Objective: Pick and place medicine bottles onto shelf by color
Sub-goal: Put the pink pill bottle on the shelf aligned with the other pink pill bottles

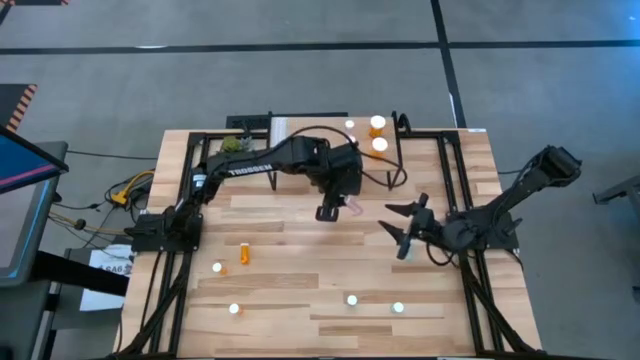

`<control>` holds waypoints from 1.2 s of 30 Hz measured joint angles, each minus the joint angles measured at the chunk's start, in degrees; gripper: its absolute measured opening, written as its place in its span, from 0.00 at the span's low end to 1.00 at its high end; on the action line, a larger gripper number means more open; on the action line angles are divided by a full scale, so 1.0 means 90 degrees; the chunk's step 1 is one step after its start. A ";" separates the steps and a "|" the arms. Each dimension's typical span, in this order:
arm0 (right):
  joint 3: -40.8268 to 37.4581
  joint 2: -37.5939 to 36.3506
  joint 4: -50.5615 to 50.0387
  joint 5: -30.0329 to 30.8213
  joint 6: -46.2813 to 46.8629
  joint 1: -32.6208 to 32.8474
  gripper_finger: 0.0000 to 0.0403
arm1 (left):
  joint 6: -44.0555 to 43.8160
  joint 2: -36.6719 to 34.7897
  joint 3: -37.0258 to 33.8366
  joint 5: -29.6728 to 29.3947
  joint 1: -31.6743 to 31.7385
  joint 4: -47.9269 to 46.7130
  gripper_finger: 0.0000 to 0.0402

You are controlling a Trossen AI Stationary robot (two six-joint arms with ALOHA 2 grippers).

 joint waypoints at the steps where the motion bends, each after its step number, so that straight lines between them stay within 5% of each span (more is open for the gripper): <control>1: -0.0159 -0.0065 0.0375 -0.0100 -0.0103 0.0027 0.65 | -0.0026 0.0000 0.0000 0.0002 -0.0035 0.0052 0.26; 9: -0.0936 -0.0194 0.2489 -0.1030 -0.0811 -0.0038 0.65 | -0.0091 0.0000 0.0000 0.0473 -0.0264 0.0575 0.26; 36: -0.1000 -0.0194 0.2464 -0.1167 -0.0845 -0.0033 0.65 | -0.0430 -0.0201 -0.1670 0.1058 -0.0307 0.2708 0.26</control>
